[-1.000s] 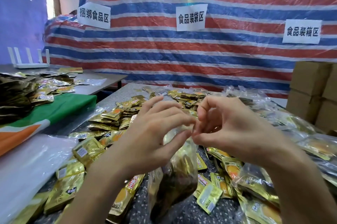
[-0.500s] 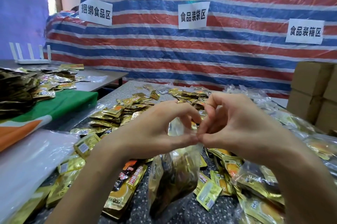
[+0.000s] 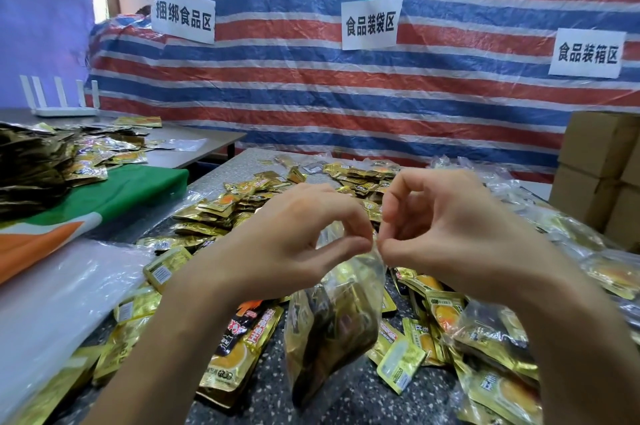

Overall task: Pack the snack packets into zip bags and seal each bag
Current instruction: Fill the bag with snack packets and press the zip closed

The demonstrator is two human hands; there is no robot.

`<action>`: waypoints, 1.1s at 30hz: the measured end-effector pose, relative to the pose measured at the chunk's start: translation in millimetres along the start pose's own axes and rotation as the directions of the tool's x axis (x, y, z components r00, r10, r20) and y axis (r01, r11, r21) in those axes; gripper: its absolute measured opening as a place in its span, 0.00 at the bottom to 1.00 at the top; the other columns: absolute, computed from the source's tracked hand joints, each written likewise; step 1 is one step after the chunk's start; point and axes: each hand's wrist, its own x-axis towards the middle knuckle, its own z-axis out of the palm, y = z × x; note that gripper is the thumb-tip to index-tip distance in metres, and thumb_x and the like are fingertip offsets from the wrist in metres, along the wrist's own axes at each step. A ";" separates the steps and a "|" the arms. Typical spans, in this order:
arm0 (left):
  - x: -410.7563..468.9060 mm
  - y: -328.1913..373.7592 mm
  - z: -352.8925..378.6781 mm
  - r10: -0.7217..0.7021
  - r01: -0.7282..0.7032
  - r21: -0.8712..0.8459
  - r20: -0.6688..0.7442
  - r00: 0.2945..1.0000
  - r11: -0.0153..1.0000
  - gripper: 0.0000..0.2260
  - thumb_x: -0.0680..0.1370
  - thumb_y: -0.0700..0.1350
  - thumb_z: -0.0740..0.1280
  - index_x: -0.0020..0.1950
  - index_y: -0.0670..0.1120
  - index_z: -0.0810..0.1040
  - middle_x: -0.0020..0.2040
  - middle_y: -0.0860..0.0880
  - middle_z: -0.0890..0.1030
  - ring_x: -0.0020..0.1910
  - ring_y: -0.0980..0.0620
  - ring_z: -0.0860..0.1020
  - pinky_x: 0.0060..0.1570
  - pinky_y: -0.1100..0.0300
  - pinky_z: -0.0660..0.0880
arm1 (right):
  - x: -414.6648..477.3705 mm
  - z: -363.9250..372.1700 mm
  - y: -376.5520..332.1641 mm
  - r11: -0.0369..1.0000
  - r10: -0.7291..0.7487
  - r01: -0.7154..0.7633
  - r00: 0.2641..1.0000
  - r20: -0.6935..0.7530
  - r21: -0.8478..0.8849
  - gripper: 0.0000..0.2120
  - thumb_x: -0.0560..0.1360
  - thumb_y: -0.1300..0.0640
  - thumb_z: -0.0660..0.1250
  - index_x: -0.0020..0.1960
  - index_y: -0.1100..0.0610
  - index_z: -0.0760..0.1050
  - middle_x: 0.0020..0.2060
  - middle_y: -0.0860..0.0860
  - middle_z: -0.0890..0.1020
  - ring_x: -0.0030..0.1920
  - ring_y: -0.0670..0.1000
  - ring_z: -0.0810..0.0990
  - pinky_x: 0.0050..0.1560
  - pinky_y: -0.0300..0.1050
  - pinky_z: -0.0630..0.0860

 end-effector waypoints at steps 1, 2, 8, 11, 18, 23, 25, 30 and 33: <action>-0.3 0.1 -0.6 -0.003 0.003 -0.010 -0.010 1.000 1.000 0.01 0.79 0.49 0.70 0.49 0.53 0.80 0.44 0.60 0.80 0.48 0.58 0.77 0.50 0.63 0.69 | 0.1 -0.1 0.4 1.000 -0.018 0.018 1.000 -0.021 0.008 0.11 0.64 0.61 0.76 0.42 0.53 0.77 0.36 0.53 0.85 0.35 0.56 0.84 0.37 0.63 0.82; 0.0 0.4 -1.7 -0.009 0.009 -0.019 -0.029 1.000 1.000 0.02 0.78 0.48 0.70 0.50 0.53 0.80 0.44 0.60 0.80 0.48 0.59 0.77 0.49 0.64 0.70 | 0.3 -0.2 0.7 0.999 -0.044 0.045 0.998 -0.047 0.017 0.12 0.64 0.63 0.76 0.42 0.53 0.77 0.36 0.53 0.85 0.35 0.54 0.84 0.36 0.61 0.82; 1.7 5.7 -4.3 -0.027 0.028 0.000 -0.124 0.992 1.000 0.05 0.77 0.50 0.67 0.50 0.51 0.80 0.43 0.58 0.81 0.46 0.59 0.79 0.47 0.63 0.74 | 1.5 2.3 -0.9 0.985 -0.162 0.169 0.977 -0.137 0.042 0.09 0.66 0.62 0.74 0.42 0.54 0.76 0.37 0.51 0.85 0.35 0.53 0.84 0.36 0.57 0.82; -0.6 7.0 0.5 -0.063 0.069 0.044 -0.121 0.991 0.997 0.06 0.77 0.51 0.65 0.50 0.53 0.80 0.44 0.59 0.80 0.46 0.60 0.77 0.47 0.60 0.74 | 3.2 2.8 1.4 0.987 -0.147 0.153 0.984 -0.103 0.054 0.09 0.67 0.65 0.75 0.42 0.55 0.78 0.37 0.52 0.85 0.35 0.56 0.84 0.37 0.63 0.81; -0.6 10.4 8.1 -0.057 0.069 0.093 -0.133 0.989 0.993 0.03 0.77 0.51 0.64 0.47 0.55 0.76 0.43 0.58 0.79 0.44 0.58 0.75 0.44 0.60 0.70 | 4.0 0.8 5.0 0.994 -0.107 0.107 0.994 -0.011 0.029 0.10 0.70 0.67 0.76 0.43 0.55 0.79 0.38 0.52 0.85 0.38 0.55 0.83 0.39 0.60 0.81; -2.0 8.7 6.1 -0.069 0.057 -0.076 -0.177 0.982 0.996 0.01 0.77 0.46 0.69 0.48 0.52 0.80 0.40 0.60 0.79 0.39 0.64 0.76 0.35 0.74 0.66 | 1.6 -0.7 -3.6 0.983 -0.172 0.176 0.982 -0.072 0.055 0.12 0.69 0.72 0.76 0.42 0.57 0.79 0.38 0.53 0.84 0.39 0.54 0.84 0.42 0.60 0.82; -3.2 8.3 4.5 -0.081 0.056 -0.158 -0.161 0.984 0.986 0.01 0.78 0.45 0.71 0.48 0.50 0.81 0.40 0.59 0.80 0.39 0.65 0.77 0.33 0.77 0.67 | 0.4 -1.8 -6.4 0.981 -0.180 0.186 0.980 -0.087 0.062 0.13 0.68 0.74 0.75 0.41 0.57 0.79 0.37 0.54 0.84 0.38 0.55 0.84 0.40 0.61 0.81; -8.7 4.8 1.2 -0.082 0.054 -0.198 -0.138 0.987 0.979 0.05 0.77 0.51 0.70 0.46 0.51 0.81 0.41 0.57 0.82 0.44 0.58 0.80 0.43 0.63 0.75 | -2.1 -2.8 -7.4 0.982 -0.171 0.177 0.980 -0.097 0.057 0.14 0.67 0.74 0.73 0.40 0.56 0.76 0.35 0.54 0.83 0.36 0.60 0.82 0.37 0.63 0.79; -8.2 5.8 6.8 -0.058 0.032 -0.128 -0.207 0.977 0.991 0.04 0.76 0.48 0.69 0.44 0.48 0.81 0.40 0.56 0.81 0.42 0.56 0.79 0.42 0.55 0.75 | -2.1 -0.7 -6.9 0.988 -0.155 0.156 0.987 -0.049 0.017 0.09 0.69 0.67 0.74 0.41 0.55 0.77 0.37 0.54 0.83 0.36 0.56 0.81 0.36 0.57 0.80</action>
